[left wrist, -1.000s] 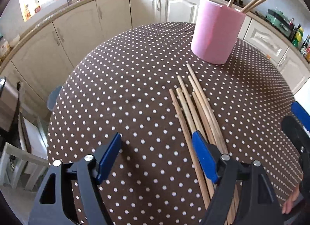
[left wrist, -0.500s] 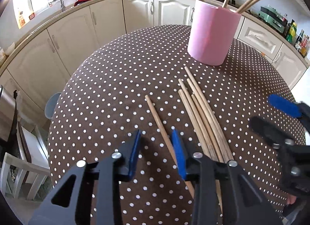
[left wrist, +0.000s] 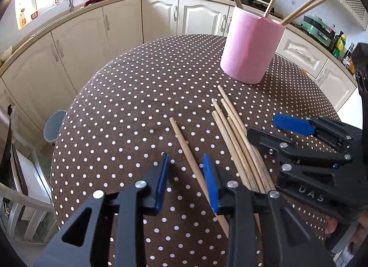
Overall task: Organize utensils
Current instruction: 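Close the left gripper on a chopstick while the right gripper grasps another, then lift both held chopsticks upright and carry them over the pink cup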
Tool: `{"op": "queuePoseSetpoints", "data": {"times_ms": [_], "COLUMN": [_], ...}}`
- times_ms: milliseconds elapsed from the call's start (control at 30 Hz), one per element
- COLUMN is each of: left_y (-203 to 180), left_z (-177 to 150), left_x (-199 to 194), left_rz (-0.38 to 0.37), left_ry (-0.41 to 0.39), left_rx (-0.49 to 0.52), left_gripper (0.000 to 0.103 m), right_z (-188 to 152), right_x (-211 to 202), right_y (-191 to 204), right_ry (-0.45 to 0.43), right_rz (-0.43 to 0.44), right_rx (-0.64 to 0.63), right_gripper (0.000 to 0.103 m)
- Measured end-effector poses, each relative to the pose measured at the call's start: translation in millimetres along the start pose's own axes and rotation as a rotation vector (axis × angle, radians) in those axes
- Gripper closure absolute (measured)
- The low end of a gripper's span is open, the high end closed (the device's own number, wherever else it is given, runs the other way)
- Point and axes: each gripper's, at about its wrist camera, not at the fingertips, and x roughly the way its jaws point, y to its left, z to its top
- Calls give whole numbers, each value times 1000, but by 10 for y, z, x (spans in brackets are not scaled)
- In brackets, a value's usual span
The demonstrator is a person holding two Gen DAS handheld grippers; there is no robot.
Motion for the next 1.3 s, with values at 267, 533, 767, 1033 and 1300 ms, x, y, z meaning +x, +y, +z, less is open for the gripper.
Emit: {"op": "queuePoseSetpoints", "data": {"times_ms": [267, 533, 767, 1033, 1300], "left_y": [13, 97, 136, 61, -140], "left_z": [90, 155, 217, 390, 617], "left_x": [31, 53, 86, -265, -1020], "left_rz": [0, 15, -8, -64, -130], "left_ry": [1, 5, 2, -61, -224], "left_rx": [-31, -61, -75, -72, -19], "left_gripper": [76, 92, 97, 97, 97], "right_z": [172, 426, 425, 350, 427], "right_x": [176, 369, 359, -35, -832], "right_y": [162, 336, 260, 42, -127], "right_ry": [59, 140, 122, 28, -166], "right_rz": [7, -37, 14, 113, 169], "right_rx": [-29, -99, -56, 27, 40], "right_gripper": [61, 85, 97, 97, 97]}}
